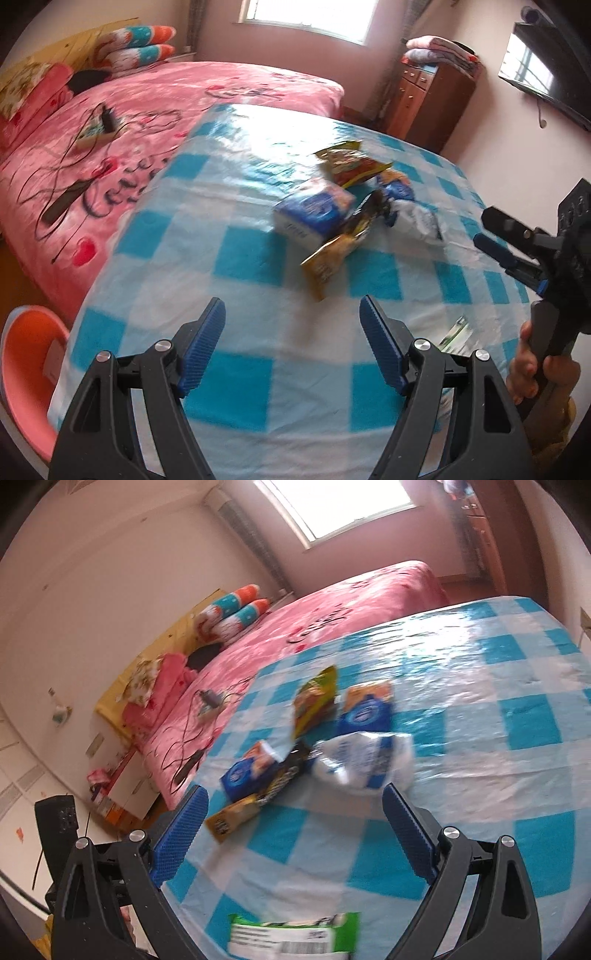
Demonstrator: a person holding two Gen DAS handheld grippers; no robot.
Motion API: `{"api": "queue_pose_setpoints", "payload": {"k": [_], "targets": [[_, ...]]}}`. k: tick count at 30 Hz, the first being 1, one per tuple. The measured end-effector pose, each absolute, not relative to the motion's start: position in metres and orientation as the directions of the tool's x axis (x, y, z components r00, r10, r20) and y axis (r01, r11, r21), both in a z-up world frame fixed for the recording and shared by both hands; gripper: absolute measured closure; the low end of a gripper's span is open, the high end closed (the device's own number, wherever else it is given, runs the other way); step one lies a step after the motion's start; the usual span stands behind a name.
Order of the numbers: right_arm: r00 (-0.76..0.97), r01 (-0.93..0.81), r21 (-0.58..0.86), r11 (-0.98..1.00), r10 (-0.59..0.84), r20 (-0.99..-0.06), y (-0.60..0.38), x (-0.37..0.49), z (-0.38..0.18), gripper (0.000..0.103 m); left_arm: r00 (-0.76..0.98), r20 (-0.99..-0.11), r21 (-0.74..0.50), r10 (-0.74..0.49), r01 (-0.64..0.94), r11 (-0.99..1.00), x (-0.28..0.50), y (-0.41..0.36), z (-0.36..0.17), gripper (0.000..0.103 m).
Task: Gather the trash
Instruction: 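Lower left tool onto yellow noodle snack bag and close on it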
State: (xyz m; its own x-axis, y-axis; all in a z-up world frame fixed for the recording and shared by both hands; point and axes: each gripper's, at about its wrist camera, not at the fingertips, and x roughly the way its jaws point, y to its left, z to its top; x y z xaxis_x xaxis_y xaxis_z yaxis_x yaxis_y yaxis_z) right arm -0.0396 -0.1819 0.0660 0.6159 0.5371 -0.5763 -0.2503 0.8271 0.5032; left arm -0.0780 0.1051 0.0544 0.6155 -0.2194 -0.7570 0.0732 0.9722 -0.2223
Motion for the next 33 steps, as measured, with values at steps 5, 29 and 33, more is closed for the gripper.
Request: {"api": "queue_pose_setpoints", "payload": {"k": [5, 29, 33], "targets": [[0.644, -0.197, 0.515, 0.834, 0.506, -0.573, -0.209, -0.031, 0.064, 0.009, 0.618, -0.743, -0.245, -0.257, 0.106, 0.964, -0.045, 0.08, 0.066, 0.027], [0.666, -0.103, 0.578, 0.809, 0.488, -0.564, -0.262, -0.017, 0.048, 0.009, 0.504, -0.826, -0.34, -0.254, -0.085, 0.937, 0.154, 0.031, 0.034, 0.027], [0.673, -0.095, 0.584, 0.806, 0.484, -0.559, -0.268, -0.017, 0.048, 0.009, 0.514, -0.834, -0.272, -0.199, -0.071, 0.96, 0.157, 0.022, 0.031, 0.034]]}}
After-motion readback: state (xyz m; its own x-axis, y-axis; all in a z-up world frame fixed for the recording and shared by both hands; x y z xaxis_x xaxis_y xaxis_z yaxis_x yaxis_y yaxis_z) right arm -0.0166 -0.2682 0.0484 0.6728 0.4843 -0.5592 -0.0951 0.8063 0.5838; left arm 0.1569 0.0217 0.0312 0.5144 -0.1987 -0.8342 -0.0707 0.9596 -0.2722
